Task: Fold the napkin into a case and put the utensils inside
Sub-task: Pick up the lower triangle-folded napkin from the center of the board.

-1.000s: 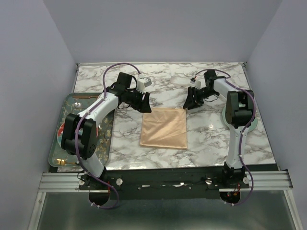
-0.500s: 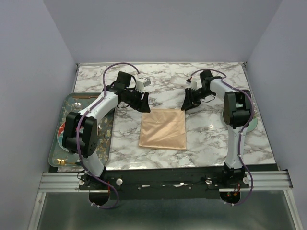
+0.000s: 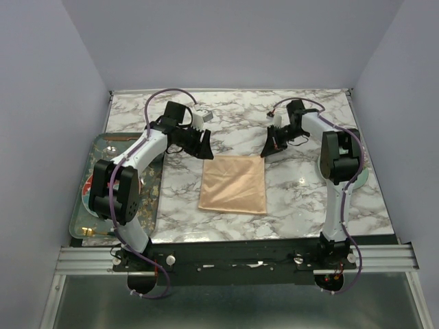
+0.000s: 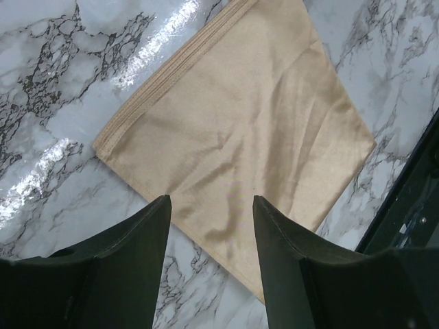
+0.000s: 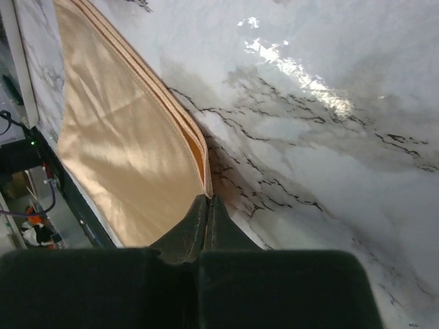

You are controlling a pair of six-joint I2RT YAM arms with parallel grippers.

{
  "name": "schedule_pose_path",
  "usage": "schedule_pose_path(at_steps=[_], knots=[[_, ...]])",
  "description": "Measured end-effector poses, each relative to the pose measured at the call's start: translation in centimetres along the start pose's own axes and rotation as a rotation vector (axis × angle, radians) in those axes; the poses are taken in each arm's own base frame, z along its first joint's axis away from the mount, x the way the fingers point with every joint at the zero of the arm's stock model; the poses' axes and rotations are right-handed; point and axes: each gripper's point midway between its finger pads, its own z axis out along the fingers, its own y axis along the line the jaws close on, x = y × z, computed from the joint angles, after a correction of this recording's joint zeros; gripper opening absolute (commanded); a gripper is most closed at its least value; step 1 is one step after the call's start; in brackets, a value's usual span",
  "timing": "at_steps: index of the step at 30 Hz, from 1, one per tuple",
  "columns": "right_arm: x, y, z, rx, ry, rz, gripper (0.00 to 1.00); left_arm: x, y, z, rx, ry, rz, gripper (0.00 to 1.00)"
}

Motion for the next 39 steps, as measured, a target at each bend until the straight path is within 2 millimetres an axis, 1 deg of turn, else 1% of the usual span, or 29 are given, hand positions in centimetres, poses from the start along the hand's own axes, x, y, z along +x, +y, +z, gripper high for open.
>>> schedule_pose_path(at_steps=[3, 7, 11, 18, 23, 27, 31, 34, 39], knots=[[0.1, 0.8, -0.4, -0.013, -0.008, -0.018, 0.01, -0.1, 0.3, -0.2, -0.007, -0.007, -0.018, 0.63], [0.6, 2.7, -1.3, -0.019, -0.018, -0.086, 0.01, -0.5, 1.0, -0.4, -0.03, -0.024, -0.041, 0.63], [1.1, 4.4, -1.4, -0.017, -0.02, -0.18, 0.01, -0.8, 1.9, -0.8, -0.059, -0.04, -0.072, 0.64], [2.7, 5.0, -0.1, 0.033, 0.019, -0.311, 0.01, -1.1, 3.6, -1.6, -0.112, -0.066, -0.132, 0.64], [3.0, 5.0, 0.8, 0.061, 0.042, -0.391, 0.01, -1.1, 4.1, -1.9, -0.127, -0.071, -0.149, 0.64], [3.2, 5.5, 1.2, 0.077, 0.059, -0.471, 0.01, -1.1, 4.4, -2.0, -0.14, -0.074, -0.159, 0.65], [3.5, 6.5, 1.9, 0.084, 0.084, -0.585, 0.01, -1.1, 4.9, -2.3, -0.153, -0.08, -0.171, 0.65], [4.1, 7.3, 2.4, 0.082, 0.109, -0.673, 0.01, -1.1, 5.2, -2.5, -0.159, -0.086, -0.181, 0.65], [5.5, 7.9, 2.6, 0.073, 0.148, -0.814, 0.01, -0.9, 5.6, -2.6, -0.166, -0.087, -0.192, 0.65]])
